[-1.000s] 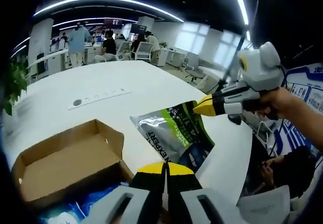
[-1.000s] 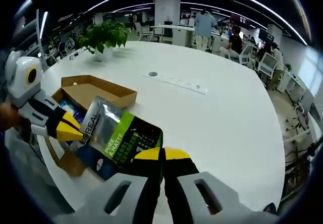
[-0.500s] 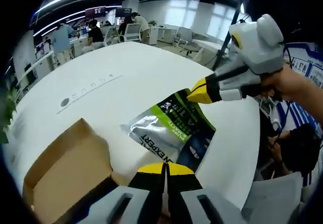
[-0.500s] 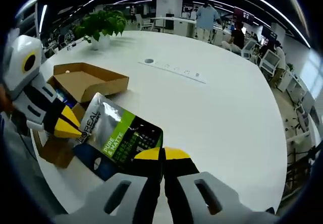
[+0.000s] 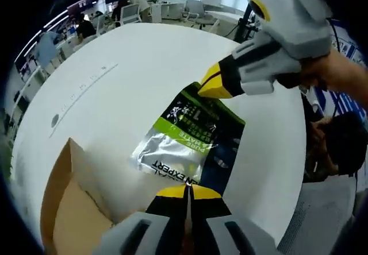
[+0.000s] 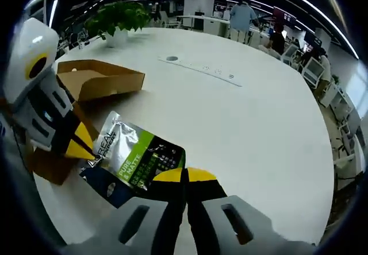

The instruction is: Operate the shoe box by opening the lid, removing the specified soft item, and placing it in the target area until the item is outside and the box remains undamaged.

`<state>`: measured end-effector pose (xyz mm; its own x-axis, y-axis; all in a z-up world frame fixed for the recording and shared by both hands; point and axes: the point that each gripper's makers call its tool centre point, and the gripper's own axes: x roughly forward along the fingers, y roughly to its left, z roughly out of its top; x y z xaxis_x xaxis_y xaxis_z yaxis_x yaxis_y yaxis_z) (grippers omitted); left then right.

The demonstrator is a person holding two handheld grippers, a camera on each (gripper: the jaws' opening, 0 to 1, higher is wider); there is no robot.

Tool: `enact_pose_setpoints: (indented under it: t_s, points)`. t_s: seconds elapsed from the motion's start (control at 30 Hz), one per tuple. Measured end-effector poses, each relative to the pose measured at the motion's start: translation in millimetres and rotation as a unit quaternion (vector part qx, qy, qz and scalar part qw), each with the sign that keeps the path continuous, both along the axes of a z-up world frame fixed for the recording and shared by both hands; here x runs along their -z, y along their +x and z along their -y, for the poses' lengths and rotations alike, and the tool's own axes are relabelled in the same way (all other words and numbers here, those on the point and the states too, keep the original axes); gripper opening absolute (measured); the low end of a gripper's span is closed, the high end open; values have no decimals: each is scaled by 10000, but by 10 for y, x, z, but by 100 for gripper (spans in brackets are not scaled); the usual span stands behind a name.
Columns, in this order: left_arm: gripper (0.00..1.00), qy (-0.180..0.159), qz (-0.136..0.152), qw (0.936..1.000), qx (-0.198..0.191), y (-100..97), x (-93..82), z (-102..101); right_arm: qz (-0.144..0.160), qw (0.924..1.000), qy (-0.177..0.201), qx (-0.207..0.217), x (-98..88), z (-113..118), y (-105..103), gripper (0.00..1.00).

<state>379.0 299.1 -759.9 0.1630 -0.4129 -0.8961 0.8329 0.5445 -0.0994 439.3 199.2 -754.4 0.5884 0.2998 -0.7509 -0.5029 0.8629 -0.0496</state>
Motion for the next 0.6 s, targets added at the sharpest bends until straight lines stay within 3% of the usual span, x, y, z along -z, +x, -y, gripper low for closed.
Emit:
enact_pose_setpoints:
  t_s: [0.13, 0.4, 0.6]
  points:
    - [1, 272, 32, 9993, 261, 19, 94, 29, 6, 9999, -8, 153, 149, 52, -3, 0]
    - [2, 680, 246, 9945, 756, 43, 218, -4, 198, 9993, 96, 297, 164, 59, 76, 0]
    - [6, 884, 447, 9893, 1067, 29, 210, -41, 84, 9990, 87, 424, 218, 91, 88, 0]
